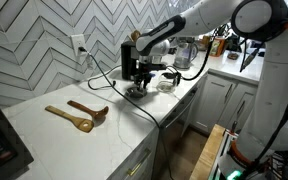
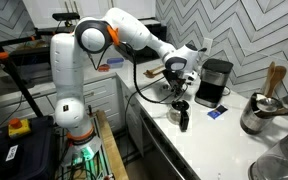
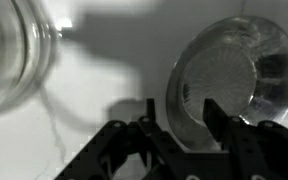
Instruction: Close the lid of the coffee machine and then put the silver plate on the coffee machine
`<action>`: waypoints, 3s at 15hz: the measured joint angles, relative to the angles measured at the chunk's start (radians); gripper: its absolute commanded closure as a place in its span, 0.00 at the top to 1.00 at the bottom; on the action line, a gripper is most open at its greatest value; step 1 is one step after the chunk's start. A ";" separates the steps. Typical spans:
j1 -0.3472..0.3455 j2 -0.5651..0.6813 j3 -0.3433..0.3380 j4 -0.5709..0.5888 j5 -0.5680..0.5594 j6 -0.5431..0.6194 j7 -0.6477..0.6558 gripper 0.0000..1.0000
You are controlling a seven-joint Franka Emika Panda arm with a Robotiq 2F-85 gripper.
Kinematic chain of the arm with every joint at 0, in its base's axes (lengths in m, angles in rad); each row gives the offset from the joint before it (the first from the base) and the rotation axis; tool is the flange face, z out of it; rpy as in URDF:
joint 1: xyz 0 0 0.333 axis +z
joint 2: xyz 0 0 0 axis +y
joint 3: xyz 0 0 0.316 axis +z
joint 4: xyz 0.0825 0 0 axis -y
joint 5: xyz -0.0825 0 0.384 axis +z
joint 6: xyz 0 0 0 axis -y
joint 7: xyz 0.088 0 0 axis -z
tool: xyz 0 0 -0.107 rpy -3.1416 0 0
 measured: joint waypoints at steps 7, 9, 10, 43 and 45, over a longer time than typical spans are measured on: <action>-0.001 0.005 0.005 0.000 0.005 0.019 -0.022 0.64; -0.002 0.008 0.006 0.000 0.006 0.023 -0.043 0.58; -0.004 0.008 0.007 0.000 0.008 0.026 -0.059 0.55; -0.062 0.022 0.044 0.002 0.254 0.039 -0.335 0.01; -0.064 0.018 0.045 0.005 0.276 0.039 -0.346 0.01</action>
